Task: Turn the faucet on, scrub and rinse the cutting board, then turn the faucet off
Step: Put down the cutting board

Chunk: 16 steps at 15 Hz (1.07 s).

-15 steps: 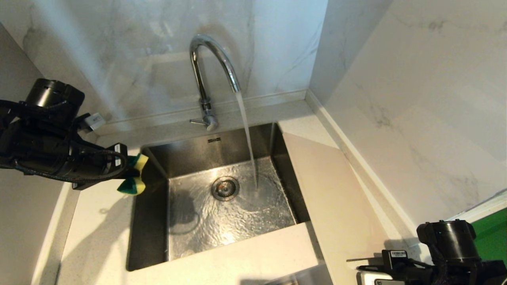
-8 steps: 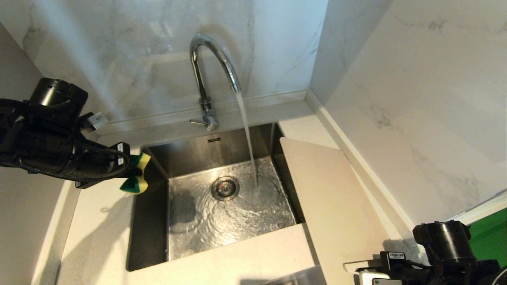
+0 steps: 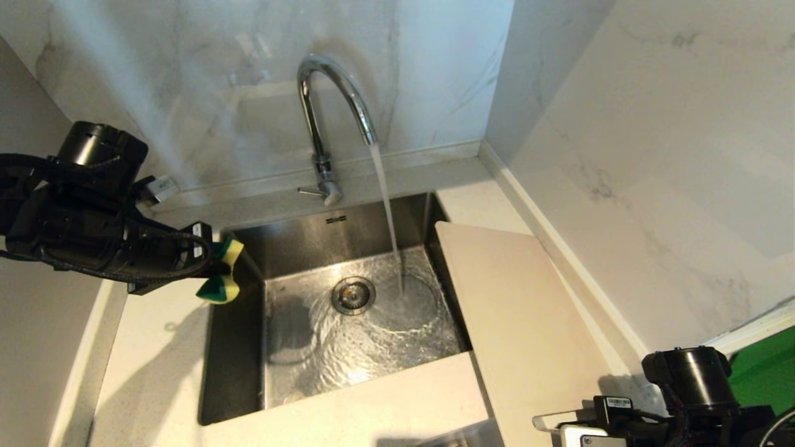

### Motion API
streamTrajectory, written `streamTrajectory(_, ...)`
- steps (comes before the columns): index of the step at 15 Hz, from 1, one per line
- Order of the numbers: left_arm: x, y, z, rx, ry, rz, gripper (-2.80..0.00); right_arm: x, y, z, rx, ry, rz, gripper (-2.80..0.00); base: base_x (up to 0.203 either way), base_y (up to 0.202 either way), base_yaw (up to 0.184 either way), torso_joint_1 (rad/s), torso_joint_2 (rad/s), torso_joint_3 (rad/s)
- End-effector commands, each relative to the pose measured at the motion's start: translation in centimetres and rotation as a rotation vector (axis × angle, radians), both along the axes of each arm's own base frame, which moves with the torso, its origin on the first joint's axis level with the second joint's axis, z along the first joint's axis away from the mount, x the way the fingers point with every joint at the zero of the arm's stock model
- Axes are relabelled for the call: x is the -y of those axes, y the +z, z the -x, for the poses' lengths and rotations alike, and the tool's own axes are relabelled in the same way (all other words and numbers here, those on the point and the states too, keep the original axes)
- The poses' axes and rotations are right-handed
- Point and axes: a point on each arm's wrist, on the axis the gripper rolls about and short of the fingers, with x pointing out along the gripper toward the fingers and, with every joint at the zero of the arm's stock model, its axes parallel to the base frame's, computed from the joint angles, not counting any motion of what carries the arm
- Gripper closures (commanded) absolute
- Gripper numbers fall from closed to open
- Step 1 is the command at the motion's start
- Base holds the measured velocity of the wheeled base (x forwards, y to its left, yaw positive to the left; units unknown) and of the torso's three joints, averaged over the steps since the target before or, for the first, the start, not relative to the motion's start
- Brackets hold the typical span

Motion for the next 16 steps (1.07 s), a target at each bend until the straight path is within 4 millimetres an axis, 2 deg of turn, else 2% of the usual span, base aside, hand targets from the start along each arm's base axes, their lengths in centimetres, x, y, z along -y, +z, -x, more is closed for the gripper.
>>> streamTrajectory(1,0.1,-0.2,-0.2,-0.008,0.003,0.000,0.00,0.0,-0.2,-0.1,-0.012,-0.008,-0.010,0.00,0.000,0.000,0.000,0.000,0.00,0.000)
streamTrajectory(6,0.5,-0.4,-0.3,-0.017,-0.008,-0.001,0.00,-0.3,0.0,-0.2,-0.001,0.010,-0.014,0.00,0.000,0.000,0.000,0.000,0.00,0.000)
streamTrajectory(13,0.6,-0.3,-0.5,-0.012,-0.009,0.001,0.00,-2.1,0.6,-1.0,0.025,0.070,-0.033,0.00,0.000,0.000,0.000,0.000,0.00,0.000)
streamTrajectory(16,0.7,-0.6,-0.7,-0.025,-0.002,0.007,0.00,-2.1,0.5,-0.8,0.015,0.067,-0.033,0.00,0.000,0.000,0.000,0.000,0.00,0.000)
